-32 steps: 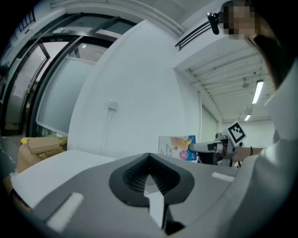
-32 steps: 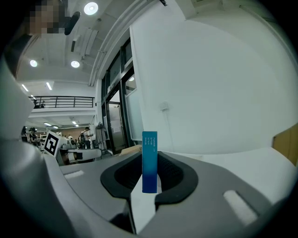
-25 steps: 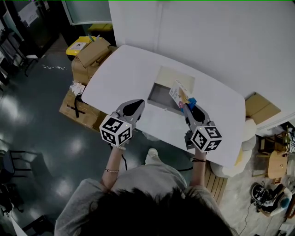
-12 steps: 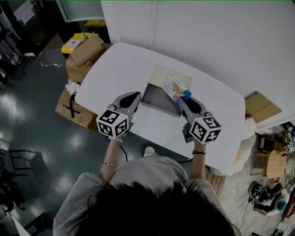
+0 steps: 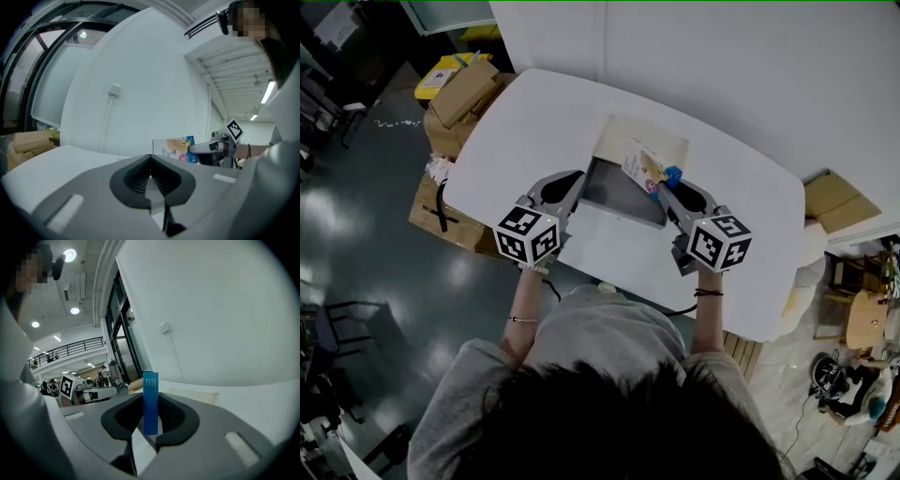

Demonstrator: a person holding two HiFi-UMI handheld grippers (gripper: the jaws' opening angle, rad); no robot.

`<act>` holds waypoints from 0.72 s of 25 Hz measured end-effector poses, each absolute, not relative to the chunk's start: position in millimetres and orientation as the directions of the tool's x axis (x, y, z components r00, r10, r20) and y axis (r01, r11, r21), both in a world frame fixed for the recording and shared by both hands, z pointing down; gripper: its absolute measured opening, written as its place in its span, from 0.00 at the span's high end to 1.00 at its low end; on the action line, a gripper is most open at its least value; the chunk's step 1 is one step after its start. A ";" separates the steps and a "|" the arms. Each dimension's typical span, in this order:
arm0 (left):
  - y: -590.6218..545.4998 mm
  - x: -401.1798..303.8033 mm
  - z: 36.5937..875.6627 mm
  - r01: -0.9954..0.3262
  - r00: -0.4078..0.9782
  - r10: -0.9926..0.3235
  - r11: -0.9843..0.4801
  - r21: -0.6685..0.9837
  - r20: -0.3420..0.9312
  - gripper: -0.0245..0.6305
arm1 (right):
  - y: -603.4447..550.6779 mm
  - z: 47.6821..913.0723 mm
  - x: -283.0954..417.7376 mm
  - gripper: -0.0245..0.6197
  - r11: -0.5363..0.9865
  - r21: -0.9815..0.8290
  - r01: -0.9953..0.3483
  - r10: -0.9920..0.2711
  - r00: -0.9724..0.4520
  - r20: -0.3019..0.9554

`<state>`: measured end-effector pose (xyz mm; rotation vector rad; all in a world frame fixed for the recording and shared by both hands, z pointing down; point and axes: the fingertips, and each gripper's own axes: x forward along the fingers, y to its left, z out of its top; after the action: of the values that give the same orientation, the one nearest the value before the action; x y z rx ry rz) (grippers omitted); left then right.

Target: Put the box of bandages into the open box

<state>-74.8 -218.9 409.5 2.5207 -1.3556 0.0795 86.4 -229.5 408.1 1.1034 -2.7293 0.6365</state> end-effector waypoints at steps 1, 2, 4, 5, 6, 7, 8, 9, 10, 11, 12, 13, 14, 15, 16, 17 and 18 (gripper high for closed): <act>-221.3 -74.7 411.8 -0.825 0.560 -0.807 -0.522 0.218 0.186 0.97 | -230.9 410.1 85.8 0.81 0.644 -0.340 -0.685 -0.627 -0.728 0.278; -224.0 -74.9 413.6 -0.824 0.562 -0.804 -0.523 0.219 0.193 0.97 | -232.7 412.1 84.9 0.81 0.644 -0.346 -0.682 -0.620 -0.731 0.286; -229.1 -76.7 416.9 -0.820 0.568 -0.798 -0.527 0.224 0.203 0.97 | -235.5 416.9 81.6 0.81 0.642 -0.359 -0.678 -0.607 -0.735 0.302; -231.0 -78.4 419.0 -0.818 0.572 -0.793 -0.529 0.227 0.209 0.97 | -236.1 419.8 79.1 0.81 0.640 -0.367 -0.675 -0.600 -0.737 0.310; -232.5 -80.3 421.7 -0.815 0.576 -0.788 -0.532 0.231 0.216 0.97 | -236.4 422.9 76.3 0.81 0.636 -0.378 -0.672 -0.593 -0.740 0.318; -234.0 -81.9 424.6 -0.811 0.581 -0.783 -0.535 0.235 0.223 0.97 | -237.1 426.0 73.6 0.81 0.632 -0.391 -0.670 -0.586 -0.742 0.325; -235.7 -83.1 427.6 -0.808 0.587 -0.776 -0.539 0.239 0.231 0.97 | -238.3 428.9 71.3 0.81 0.626 -0.404 -0.667 -0.580 -0.745 0.331; -237.5 -83.7 430.6 -0.803 0.593 -0.769 -0.544 0.242 0.237 0.97 | -239.9 431.8 69.3 0.81 0.619 -0.418 -0.665 -0.575 -0.746 0.336; -239.2 -83.9 433.8 -0.798 0.600 -0.762 -0.550 0.246 0.244 0.97 | -241.5 434.9 67.3 0.81 0.612 -0.431 -0.663 -0.569 -0.748 0.342; -240.9 -83.9 437.2 -0.792 0.608 -0.753 -0.556 0.251 0.251 0.97 | -242.9 438.1 65.2 0.81 0.606 -0.442 -0.661 -0.563 -0.749 0.349; -242.7 -84.1 440.5 -0.787 0.616 -0.744 -0.562 0.255 0.259 0.97 | -244.0 441.5 62.8 0.81 0.600 -0.452 -0.660 -0.556 -0.750 0.358; -244.3 -84.5 443.5 -0.781 0.623 -0.736 -0.567 0.260 0.266 0.97 | -244.8 444.8 60.2 0.81 0.595 -0.461 -0.659 -0.548 -0.752 0.367; -245.6 -85.0 446.4 -0.776 0.630 -0.727 -0.573 0.265 0.272 0.97 | -245.1 447.9 57.5 0.81 0.588 -0.471 -0.658 -0.541 -0.753 0.375; -246.5 -85.3 449.3 -0.770 0.637 -0.719 -0.578 0.270 0.278 0.97 | -245.1 450.9 55.1 0.81 0.580 -0.483 -0.656 -0.534 -0.754 0.382; -246.9 -85.1 452.3 -0.764 0.644 -0.711 -0.583 0.275 0.283 0.97 | -244.5 453.9 53.1 0.81 0.571 -0.497 -0.653 -0.527 -0.756 0.387; -246.9 -84.4 455.2 -0.759 0.651 -0.703 -0.588 0.280 0.287 0.97 | -243.7 456.8 51.7 0.81 0.562 -0.511 -0.650 -0.520 -0.759 0.393; -247.0 -83.5 457.9 -0.753 0.658 -0.695 -0.593 0.285 0.291 0.97 | -243.0 459.9 50.7 0.81 0.554 -0.523 -0.648 -0.512 -0.760 0.400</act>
<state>-83.5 -247.0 457.9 2.4940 -1.1411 0.2099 50.7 -243.0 459.9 0.9782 -2.5867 0.9945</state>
